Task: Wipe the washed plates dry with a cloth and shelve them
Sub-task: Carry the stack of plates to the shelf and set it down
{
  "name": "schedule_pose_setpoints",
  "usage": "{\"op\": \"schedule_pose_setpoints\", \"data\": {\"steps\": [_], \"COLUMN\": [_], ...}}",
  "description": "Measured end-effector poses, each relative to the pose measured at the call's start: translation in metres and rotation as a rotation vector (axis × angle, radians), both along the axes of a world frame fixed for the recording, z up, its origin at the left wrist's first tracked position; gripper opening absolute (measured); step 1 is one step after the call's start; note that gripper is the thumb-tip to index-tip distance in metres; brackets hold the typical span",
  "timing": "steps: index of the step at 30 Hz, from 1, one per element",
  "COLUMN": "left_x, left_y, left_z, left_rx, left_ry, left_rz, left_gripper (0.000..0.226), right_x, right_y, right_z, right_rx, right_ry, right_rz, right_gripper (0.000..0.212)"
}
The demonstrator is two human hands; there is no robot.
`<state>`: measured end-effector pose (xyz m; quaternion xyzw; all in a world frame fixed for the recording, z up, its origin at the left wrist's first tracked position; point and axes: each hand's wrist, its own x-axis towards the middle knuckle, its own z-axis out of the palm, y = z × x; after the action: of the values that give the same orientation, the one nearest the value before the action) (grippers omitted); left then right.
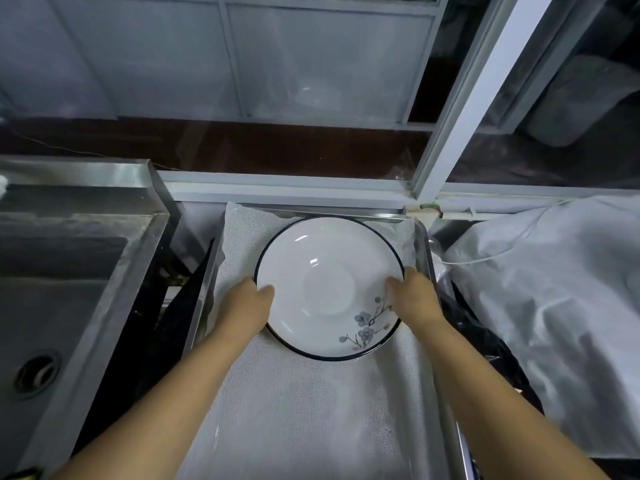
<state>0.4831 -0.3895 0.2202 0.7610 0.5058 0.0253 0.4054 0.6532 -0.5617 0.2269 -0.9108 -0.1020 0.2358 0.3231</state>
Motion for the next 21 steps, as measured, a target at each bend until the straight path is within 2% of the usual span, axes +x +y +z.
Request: {"op": "schedule_pose_setpoints", "data": {"steps": [5,12,16,21], "left_x": [-0.014,-0.070,-0.107,-0.165], "left_y": [-0.007,-0.029,-0.047,-0.075], "left_z": [0.006,0.020,0.040,0.058], "left_rx": [0.030,-0.001,0.065,0.078], "left_ry": [0.014,-0.058,-0.013,-0.060], "left_rz": [0.007,-0.043,-0.157,-0.326], "left_gripper": [0.020,0.022,0.021,0.028], "right_x": [-0.022,-0.088,-0.143,-0.239], "right_y": [-0.010,-0.048,-0.079,-0.128], "right_z": [0.004,0.014,0.028,0.052], "right_rx": [0.059,0.129,0.089,0.074], "right_ry": [-0.006,-0.028,-0.090,-0.118], "right_rz": [-0.057,-0.144,-0.197,-0.367], "right_gripper": [0.013,0.016,0.019,0.012]}}
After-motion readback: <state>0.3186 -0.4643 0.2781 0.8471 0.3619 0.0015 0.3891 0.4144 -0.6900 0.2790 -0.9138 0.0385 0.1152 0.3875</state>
